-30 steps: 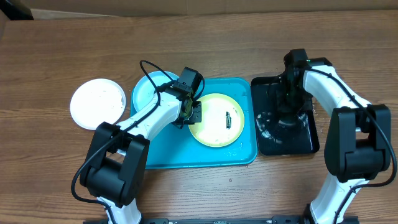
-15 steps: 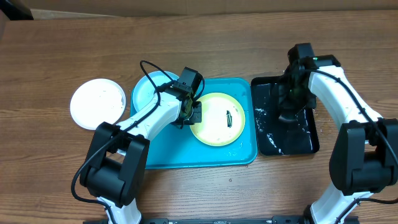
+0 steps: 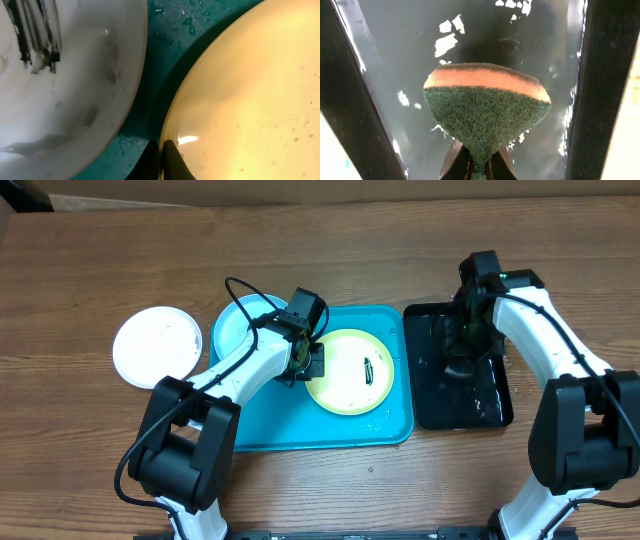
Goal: Clean dirty plates on tray and stack at the side
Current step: 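Lift the sponge and move it over the yellow plate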
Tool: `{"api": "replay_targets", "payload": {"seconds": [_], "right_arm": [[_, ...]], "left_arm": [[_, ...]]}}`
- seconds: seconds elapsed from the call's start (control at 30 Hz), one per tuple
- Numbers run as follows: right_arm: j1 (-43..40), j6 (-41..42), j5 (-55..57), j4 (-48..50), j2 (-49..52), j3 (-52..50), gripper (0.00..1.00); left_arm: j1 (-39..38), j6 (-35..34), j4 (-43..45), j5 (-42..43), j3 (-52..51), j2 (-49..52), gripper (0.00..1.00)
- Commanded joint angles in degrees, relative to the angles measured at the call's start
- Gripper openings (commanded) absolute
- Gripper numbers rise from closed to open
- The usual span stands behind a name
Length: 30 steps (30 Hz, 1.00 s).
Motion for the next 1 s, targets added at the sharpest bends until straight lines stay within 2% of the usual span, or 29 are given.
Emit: {"api": "replay_targets", "payload": {"seconds": [0.0,0.33,0.43,0.77,0.97], "right_arm": [[0.26,0.26,-0.39,1.73,-1.09,-3.26,0.04],[0.28,0.28,-4.68,-9.70,-3.30,11.04,0.04],[0.39,0.28,-7.34,-10.38,-3.37,11.47,0.04],[4.09,0.26,-34.60,-6.75,-3.37,12.79,0.04],[12.74,0.31,-26.75,-4.72,-3.23,12.35,0.04]], "left_arm": [[0.31,0.66,0.02,-0.17,-0.46,0.50,0.04],[0.31,0.66,0.20,-0.17,-0.46,0.50,0.04],[0.31,0.66,0.17,-0.17,-0.46,0.50,0.04],[0.31,0.61,0.26,-0.15,-0.46,0.50,0.04],[0.31,0.63,0.20,-0.13,-0.46,0.50,0.04]]}}
